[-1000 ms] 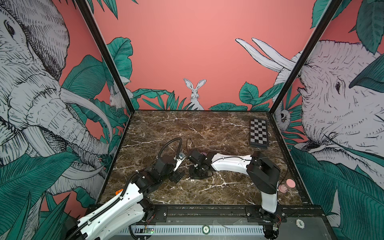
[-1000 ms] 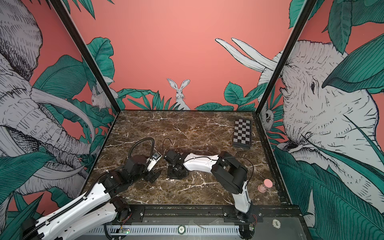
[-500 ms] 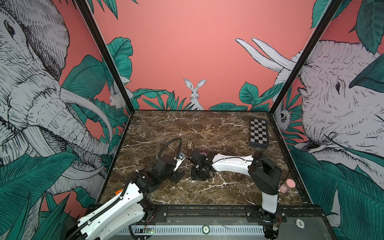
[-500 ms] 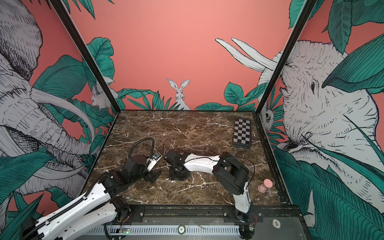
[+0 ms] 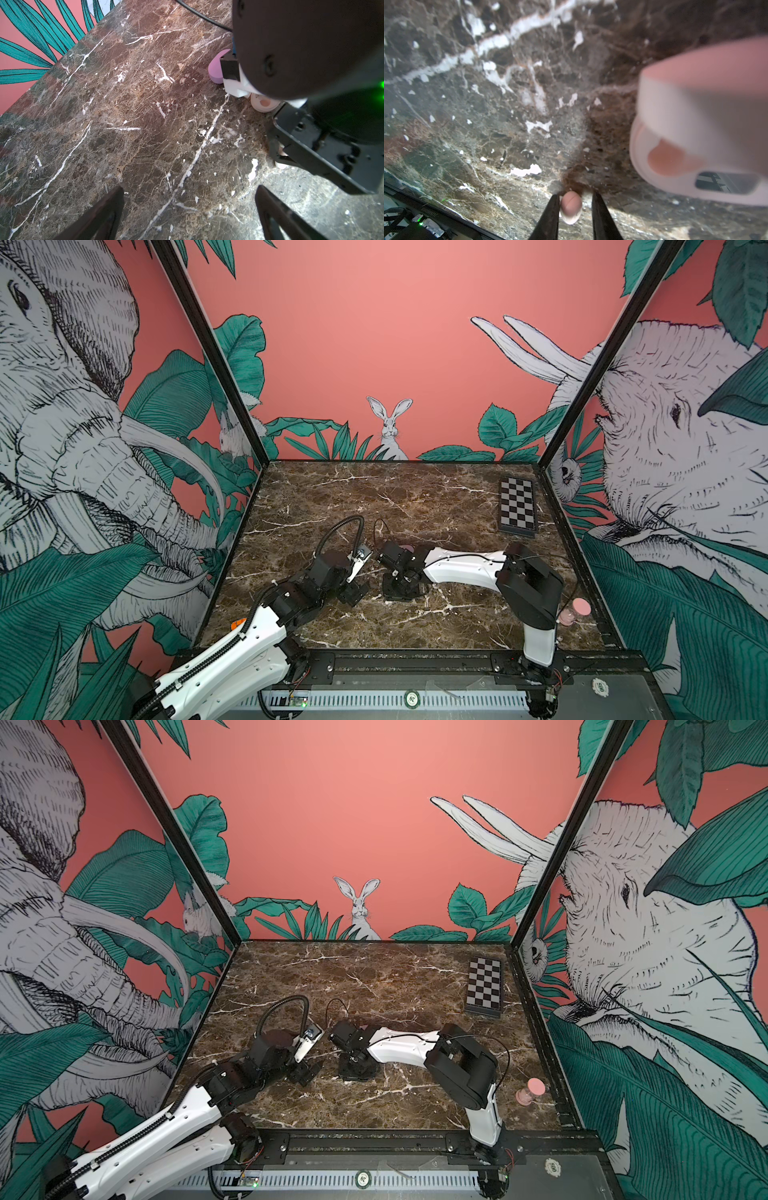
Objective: Insert the wireless bluetooth earbuds into the charging case
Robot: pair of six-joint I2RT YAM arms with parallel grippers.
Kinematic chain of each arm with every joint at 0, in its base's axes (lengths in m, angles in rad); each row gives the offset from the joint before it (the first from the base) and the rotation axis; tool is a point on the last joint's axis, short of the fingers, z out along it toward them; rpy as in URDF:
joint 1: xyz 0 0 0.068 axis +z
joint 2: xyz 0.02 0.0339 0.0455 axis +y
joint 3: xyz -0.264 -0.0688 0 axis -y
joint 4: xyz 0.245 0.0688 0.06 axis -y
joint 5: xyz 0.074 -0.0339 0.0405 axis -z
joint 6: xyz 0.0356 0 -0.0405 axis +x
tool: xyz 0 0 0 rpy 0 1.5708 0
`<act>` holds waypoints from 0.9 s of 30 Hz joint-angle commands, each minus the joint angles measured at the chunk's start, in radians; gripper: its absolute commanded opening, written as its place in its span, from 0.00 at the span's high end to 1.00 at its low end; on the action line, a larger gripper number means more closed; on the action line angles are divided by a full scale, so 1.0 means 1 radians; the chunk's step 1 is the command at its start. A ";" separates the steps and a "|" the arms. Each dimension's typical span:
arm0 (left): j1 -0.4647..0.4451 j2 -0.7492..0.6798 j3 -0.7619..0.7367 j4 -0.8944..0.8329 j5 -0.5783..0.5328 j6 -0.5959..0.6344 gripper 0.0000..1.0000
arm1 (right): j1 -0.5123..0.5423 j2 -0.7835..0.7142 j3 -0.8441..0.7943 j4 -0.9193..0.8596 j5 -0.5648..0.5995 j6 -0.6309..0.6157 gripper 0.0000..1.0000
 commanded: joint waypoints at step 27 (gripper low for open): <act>0.005 -0.009 0.020 0.008 0.007 0.006 0.01 | 0.008 0.084 0.052 -0.055 0.025 -0.020 0.79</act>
